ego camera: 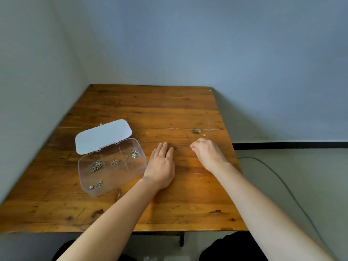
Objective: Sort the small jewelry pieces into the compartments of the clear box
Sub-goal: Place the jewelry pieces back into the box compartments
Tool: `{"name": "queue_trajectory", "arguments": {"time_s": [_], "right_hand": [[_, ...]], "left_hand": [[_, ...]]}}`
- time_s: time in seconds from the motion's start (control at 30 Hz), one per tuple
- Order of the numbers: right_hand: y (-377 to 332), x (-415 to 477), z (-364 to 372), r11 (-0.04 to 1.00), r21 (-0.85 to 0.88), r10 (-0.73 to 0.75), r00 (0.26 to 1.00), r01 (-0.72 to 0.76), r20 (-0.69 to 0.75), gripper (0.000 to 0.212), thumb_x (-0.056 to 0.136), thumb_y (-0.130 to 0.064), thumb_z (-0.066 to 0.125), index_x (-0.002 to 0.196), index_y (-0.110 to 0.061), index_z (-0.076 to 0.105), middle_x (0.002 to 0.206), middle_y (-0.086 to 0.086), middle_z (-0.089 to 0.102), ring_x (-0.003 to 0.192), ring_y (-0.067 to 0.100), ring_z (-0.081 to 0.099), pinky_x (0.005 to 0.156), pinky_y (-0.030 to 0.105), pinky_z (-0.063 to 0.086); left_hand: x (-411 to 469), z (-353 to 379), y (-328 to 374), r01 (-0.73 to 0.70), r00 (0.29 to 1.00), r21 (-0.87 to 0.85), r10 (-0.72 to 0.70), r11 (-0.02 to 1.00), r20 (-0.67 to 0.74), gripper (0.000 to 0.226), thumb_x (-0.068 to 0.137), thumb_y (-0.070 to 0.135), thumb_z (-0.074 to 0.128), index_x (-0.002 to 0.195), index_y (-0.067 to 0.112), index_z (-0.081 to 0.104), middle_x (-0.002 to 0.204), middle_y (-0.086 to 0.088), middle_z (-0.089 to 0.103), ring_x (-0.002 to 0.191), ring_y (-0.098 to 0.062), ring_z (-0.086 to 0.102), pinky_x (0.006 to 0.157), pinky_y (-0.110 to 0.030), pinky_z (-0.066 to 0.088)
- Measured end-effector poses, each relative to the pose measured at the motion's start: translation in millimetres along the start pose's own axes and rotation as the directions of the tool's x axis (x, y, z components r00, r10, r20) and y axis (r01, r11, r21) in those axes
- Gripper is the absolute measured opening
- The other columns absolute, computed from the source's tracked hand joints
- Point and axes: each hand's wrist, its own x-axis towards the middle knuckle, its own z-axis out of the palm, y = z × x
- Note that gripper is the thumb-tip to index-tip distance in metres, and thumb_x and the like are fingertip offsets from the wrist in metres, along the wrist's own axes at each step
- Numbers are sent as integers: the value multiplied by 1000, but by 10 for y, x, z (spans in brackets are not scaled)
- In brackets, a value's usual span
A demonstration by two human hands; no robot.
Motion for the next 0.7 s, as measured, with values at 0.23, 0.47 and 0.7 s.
{"name": "queue_trajectory", "arguments": {"time_s": [0.23,0.47,0.7], "right_hand": [[127,281,-106,901,367,271,961,-230,-62,20,100,-19,59,113,-15,73,113,3,71,103,19,64,84,22,46],[96,979,-344,723,662,411,893,-198,-182,20,99,-21,60,113,-18,73,107,-3,73,97,14,68,82,24,54],[131,1288,-71,822,522,359,920,-230,-160,20,99,-20,61,114,-15,73,117,1,72,111,18,64,97,29,48]], "left_hand": [[397,60,-64,61,998,45,-60,997,-37,57,99,33,23,153,15,25,163,-15,16,151,-30,6,121,-50,4],[433,151,-100,69,994,26,-66,997,-84,61,95,38,18,152,17,30,162,-13,21,151,-30,10,122,-50,5],[439,152,-93,74,992,42,-69,996,-109,62,94,39,17,150,17,33,161,-14,25,150,-30,14,121,-51,8]]}}
